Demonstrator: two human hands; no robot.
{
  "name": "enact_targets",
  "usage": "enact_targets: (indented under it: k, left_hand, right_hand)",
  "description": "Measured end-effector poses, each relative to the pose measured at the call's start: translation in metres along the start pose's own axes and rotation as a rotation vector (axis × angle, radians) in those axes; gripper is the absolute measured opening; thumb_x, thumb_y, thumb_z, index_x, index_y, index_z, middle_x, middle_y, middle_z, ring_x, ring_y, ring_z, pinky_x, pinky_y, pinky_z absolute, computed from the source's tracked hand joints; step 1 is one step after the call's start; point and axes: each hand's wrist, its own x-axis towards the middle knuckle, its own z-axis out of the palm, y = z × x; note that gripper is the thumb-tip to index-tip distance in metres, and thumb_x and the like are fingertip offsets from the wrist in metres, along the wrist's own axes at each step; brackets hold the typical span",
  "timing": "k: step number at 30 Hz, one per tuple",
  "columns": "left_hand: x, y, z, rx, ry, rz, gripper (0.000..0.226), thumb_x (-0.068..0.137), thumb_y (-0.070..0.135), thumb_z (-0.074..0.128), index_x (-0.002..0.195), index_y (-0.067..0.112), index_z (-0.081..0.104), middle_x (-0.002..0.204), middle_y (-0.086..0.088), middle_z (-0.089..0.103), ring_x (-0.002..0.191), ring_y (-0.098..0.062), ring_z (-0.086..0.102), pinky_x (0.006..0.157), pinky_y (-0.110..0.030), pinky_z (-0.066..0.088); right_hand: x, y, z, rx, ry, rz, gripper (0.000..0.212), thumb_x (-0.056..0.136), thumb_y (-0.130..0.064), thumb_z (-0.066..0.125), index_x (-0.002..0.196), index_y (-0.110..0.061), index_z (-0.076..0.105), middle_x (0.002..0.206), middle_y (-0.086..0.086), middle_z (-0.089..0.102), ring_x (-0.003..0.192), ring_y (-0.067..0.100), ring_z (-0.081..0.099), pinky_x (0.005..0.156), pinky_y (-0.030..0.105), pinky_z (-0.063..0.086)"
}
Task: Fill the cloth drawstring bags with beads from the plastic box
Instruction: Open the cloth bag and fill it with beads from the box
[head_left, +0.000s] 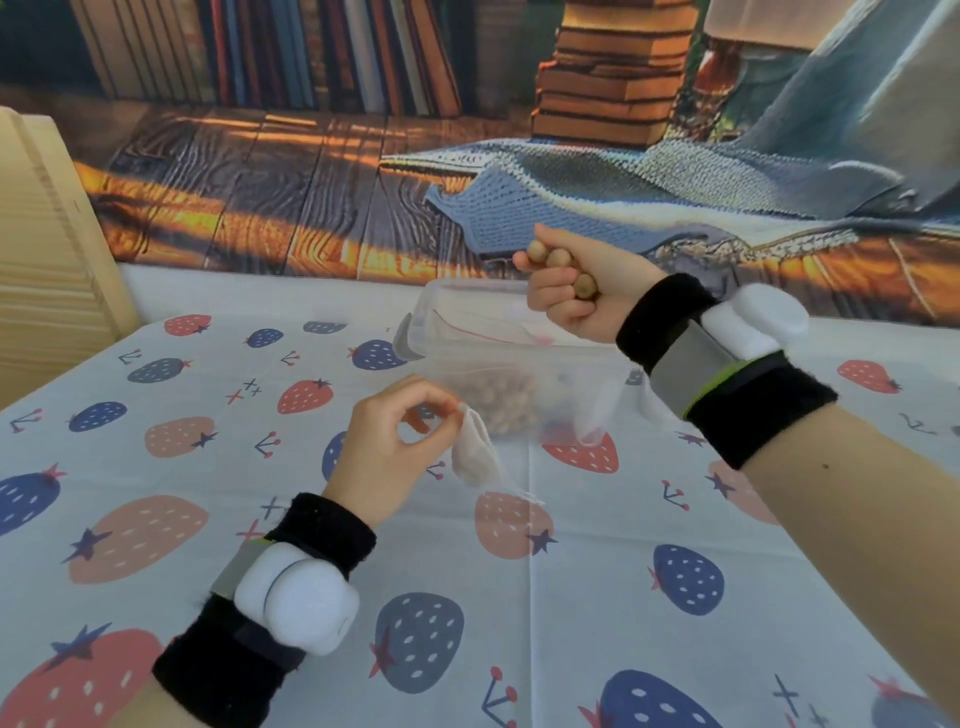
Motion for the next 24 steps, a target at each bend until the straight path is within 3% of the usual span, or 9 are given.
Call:
enact_targets:
  k: [2,5,9,12,14,17,21,24]
  left_hand:
    - [-0.001,0.002,0.005,-0.037,-0.003,-0.091,0.017,0.083,0.003,0.067,0.076,0.018,0.066,0.076,0.008,0.067,0.07,-0.007,0.061,0.062,-0.023,0.051]
    - [-0.002,0.002,0.011,-0.07,-0.019,-0.163,0.011,0.084,0.005,0.067,0.076,0.012,0.067,0.069,0.001,0.067,0.062,-0.016,0.062,0.053,-0.035,0.054]
    - [-0.004,0.002,0.026,-0.088,0.013,-0.218,0.013,0.084,0.006,0.066,0.073,0.011,0.065,0.067,-0.01,0.066,0.06,-0.024,0.064,0.05,-0.023,0.049]
    - [-0.003,0.005,0.036,-0.09,0.038,-0.255,0.015,0.084,0.005,0.065,0.071,0.012,0.063,0.066,-0.012,0.065,0.055,-0.024,0.064,0.048,-0.018,0.047]
    - [-0.002,0.007,0.045,-0.102,0.044,-0.269,0.013,0.084,0.005,0.065,0.072,0.01,0.063,0.069,-0.011,0.064,0.054,-0.021,0.063,0.05,-0.024,0.052]
    - [0.003,0.005,0.055,-0.134,0.07,-0.331,0.009,0.085,0.004,0.064,0.076,0.004,0.063,0.071,-0.01,0.064,0.054,-0.019,0.062,0.051,-0.033,0.056]
    - [0.001,0.002,0.066,-0.129,0.089,-0.357,0.007,0.085,0.003,0.064,0.078,0.003,0.062,0.074,-0.01,0.064,0.055,-0.021,0.063,0.05,-0.031,0.056]
    - [-0.007,-0.005,0.068,-0.061,0.084,-0.298,0.007,0.085,0.01,0.066,0.08,0.008,0.062,0.078,-0.003,0.066,0.067,-0.023,0.065,0.055,-0.035,0.056]
  right_hand:
    - [-0.024,0.014,-0.003,0.048,-0.098,0.023,0.03,0.089,-0.035,0.045,0.078,-0.009,0.053,0.042,-0.008,0.03,0.036,0.002,0.028,0.026,0.013,0.015]
    - [-0.053,0.038,-0.012,0.125,-0.132,0.037,0.028,0.086,-0.033,0.047,0.076,-0.009,0.056,0.044,-0.007,0.031,0.037,0.001,0.026,0.027,0.014,0.016]
    - [-0.072,0.073,-0.038,0.365,-0.163,0.117,0.019,0.073,-0.015,0.072,0.079,-0.003,0.058,0.046,-0.002,0.039,0.037,0.007,0.038,0.026,0.014,0.024]
    - [-0.071,0.094,-0.051,0.396,0.004,0.161,0.015,0.077,-0.016,0.063,0.076,-0.003,0.056,0.048,-0.001,0.038,0.035,0.007,0.038,0.024,0.014,0.026]
    - [-0.068,0.103,-0.058,0.379,0.139,0.179,0.02,0.085,-0.021,0.049,0.074,-0.005,0.054,0.049,-0.001,0.037,0.034,0.006,0.036,0.025,0.011,0.024]
    - [-0.063,0.113,-0.068,0.342,0.219,0.177,0.03,0.097,-0.026,0.04,0.078,-0.007,0.055,0.055,-0.001,0.04,0.034,0.003,0.034,0.025,0.01,0.021]
    - [-0.058,0.132,-0.074,0.055,0.388,-0.045,0.023,0.099,-0.02,0.04,0.092,-0.008,0.058,0.057,-0.001,0.042,0.034,0.003,0.028,0.028,0.012,0.018]
    - [-0.055,0.146,-0.072,-0.174,0.547,-0.271,0.015,0.098,-0.014,0.043,0.093,-0.006,0.055,0.058,0.005,0.04,0.033,0.005,0.027,0.033,0.011,0.019]
